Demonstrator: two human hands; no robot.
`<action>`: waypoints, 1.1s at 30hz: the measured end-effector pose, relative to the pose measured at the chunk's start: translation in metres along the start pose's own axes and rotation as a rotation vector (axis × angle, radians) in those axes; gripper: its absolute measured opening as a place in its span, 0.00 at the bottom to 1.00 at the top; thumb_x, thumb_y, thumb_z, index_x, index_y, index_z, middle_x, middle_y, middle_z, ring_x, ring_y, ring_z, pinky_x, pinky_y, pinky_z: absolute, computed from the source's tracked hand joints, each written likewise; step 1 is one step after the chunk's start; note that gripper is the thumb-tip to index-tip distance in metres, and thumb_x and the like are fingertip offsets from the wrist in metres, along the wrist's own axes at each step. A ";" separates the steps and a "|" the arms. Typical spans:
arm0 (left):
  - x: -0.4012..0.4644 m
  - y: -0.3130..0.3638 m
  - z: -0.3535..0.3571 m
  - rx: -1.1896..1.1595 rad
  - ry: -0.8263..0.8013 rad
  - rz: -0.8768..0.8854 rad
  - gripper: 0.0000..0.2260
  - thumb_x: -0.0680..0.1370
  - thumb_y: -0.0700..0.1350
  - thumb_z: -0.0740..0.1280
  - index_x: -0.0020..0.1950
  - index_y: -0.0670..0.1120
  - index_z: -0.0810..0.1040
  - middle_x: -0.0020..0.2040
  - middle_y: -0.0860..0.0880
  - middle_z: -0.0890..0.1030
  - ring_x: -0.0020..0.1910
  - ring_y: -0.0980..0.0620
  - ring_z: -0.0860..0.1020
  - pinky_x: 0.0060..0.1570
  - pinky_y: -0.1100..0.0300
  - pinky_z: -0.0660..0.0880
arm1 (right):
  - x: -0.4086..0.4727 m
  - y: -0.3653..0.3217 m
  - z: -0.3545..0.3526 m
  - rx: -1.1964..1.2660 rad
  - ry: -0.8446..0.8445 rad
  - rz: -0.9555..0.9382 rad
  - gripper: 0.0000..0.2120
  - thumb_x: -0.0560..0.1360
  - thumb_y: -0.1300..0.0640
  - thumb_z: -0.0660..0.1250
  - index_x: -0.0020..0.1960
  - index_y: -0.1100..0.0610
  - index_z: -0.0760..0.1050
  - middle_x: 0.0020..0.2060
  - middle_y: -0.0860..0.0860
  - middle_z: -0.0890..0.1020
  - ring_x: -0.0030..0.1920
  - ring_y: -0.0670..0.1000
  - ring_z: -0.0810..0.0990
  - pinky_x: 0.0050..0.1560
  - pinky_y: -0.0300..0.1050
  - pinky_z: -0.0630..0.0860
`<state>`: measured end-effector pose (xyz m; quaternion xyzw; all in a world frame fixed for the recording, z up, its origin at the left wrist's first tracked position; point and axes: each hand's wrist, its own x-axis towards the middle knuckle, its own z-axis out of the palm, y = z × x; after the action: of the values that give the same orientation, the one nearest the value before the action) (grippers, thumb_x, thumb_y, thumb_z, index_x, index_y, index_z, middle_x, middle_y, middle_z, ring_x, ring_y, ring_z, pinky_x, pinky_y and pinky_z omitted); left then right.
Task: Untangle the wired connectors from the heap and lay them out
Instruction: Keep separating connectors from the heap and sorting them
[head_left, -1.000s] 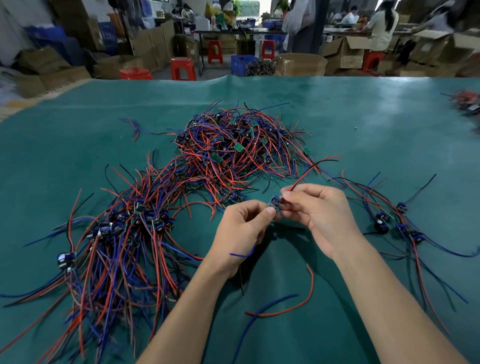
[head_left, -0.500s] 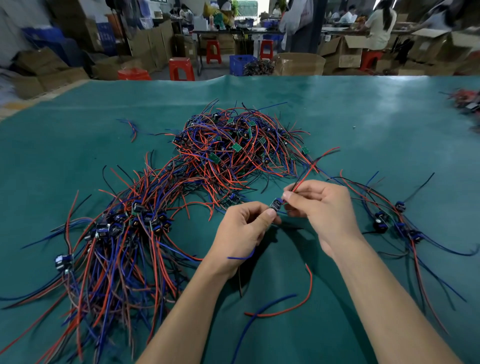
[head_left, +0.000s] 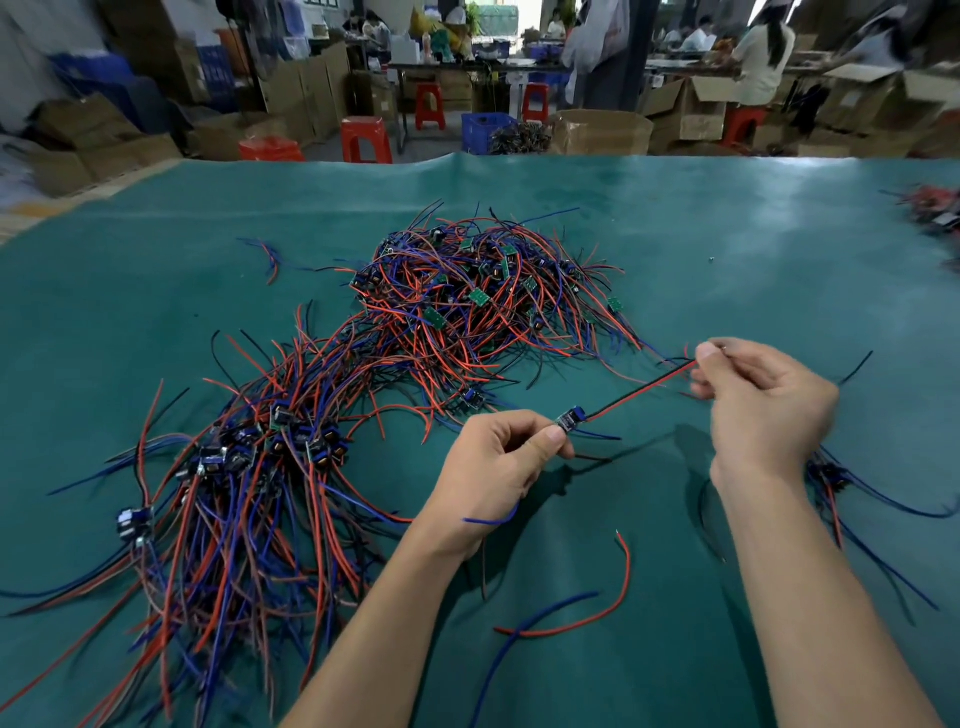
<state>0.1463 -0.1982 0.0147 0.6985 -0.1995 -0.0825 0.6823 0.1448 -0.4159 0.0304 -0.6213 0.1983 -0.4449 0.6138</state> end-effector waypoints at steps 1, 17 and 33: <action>0.000 0.000 -0.001 -0.002 0.014 -0.001 0.13 0.82 0.40 0.65 0.39 0.45 0.81 0.28 0.44 0.65 0.28 0.47 0.62 0.30 0.55 0.56 | 0.003 0.001 -0.002 0.020 0.070 0.013 0.06 0.74 0.64 0.73 0.41 0.55 0.83 0.30 0.47 0.84 0.31 0.46 0.82 0.37 0.40 0.79; 0.000 0.001 -0.003 -0.007 0.012 -0.102 0.11 0.83 0.41 0.63 0.47 0.37 0.80 0.29 0.52 0.79 0.25 0.56 0.73 0.26 0.67 0.68 | -0.059 -0.014 0.034 0.010 -0.723 0.273 0.02 0.74 0.59 0.76 0.43 0.55 0.85 0.33 0.49 0.84 0.31 0.44 0.77 0.28 0.36 0.68; -0.003 0.006 -0.001 -0.001 -0.128 -0.110 0.10 0.81 0.40 0.66 0.42 0.46 0.84 0.28 0.49 0.78 0.25 0.55 0.72 0.29 0.67 0.69 | -0.018 -0.030 0.010 0.339 -0.207 0.369 0.05 0.74 0.63 0.74 0.41 0.57 0.81 0.33 0.50 0.84 0.31 0.45 0.76 0.31 0.36 0.70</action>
<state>0.1432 -0.1959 0.0206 0.7014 -0.2039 -0.1646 0.6629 0.1346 -0.3912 0.0543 -0.5052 0.1669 -0.2863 0.7968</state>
